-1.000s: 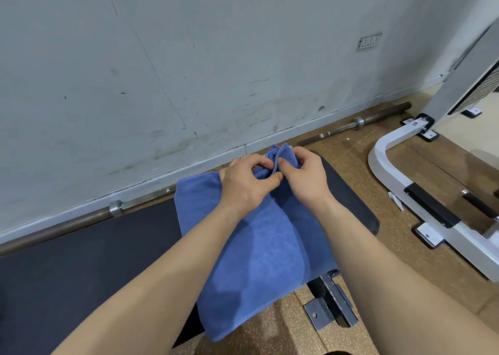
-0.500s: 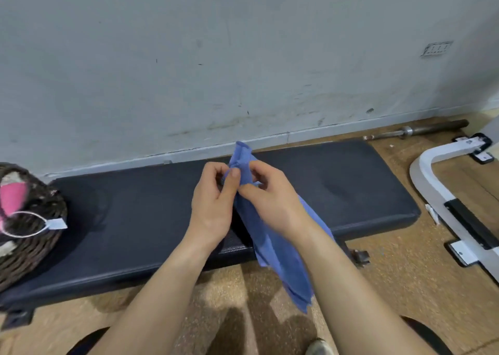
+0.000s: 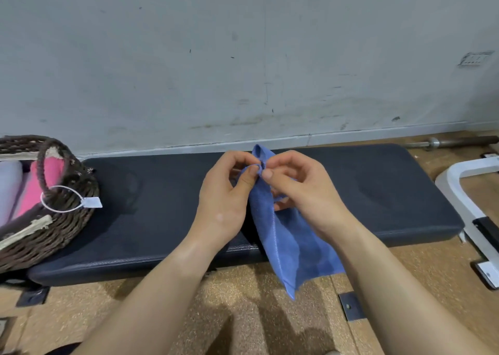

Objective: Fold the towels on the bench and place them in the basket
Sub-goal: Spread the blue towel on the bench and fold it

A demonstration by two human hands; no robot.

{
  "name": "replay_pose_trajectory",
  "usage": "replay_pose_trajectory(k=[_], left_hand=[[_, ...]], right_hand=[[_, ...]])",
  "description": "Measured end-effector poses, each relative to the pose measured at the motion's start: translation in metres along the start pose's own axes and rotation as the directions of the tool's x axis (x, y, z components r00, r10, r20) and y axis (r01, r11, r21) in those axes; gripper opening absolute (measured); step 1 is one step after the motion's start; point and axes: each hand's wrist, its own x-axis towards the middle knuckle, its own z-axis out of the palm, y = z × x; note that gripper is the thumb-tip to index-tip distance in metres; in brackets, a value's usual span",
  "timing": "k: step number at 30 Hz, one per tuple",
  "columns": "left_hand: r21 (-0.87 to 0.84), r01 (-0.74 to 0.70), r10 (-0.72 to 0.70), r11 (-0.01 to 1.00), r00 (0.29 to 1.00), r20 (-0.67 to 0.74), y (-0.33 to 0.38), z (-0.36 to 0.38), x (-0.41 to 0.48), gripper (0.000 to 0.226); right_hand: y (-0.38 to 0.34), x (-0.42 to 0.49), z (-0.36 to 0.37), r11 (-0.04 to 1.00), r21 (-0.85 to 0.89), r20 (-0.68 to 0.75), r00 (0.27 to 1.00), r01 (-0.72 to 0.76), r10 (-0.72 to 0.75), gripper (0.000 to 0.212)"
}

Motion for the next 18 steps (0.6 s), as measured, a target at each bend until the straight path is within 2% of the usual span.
replay_pose_trajectory(k=[6, 13, 18], left_hand=[[0.017, 0.019, -0.019, 1.000, 1.000, 0.007, -0.0005, -0.0045, 0.0007, 0.008], [0.145, -0.044, 0.038, 0.988, 0.998, 0.045, -0.0003, -0.0017, 0.0014, 0.009], [0.118, -0.043, 0.041, 0.992, 0.999, 0.019, 0.0028, -0.0023, 0.0063, 0.011]], right_hand=[[-0.0002, 0.0058, 0.0041, 0.997, -0.073, -0.019, 0.999, 0.040, -0.042, 0.007], [-0.0016, 0.0089, -0.0014, 1.000, -0.005, -0.003, 1.000, 0.029, -0.029, 0.011], [-0.0017, 0.0094, -0.0041, 0.999, 0.015, -0.004, 0.999, 0.046, -0.046, 0.018]])
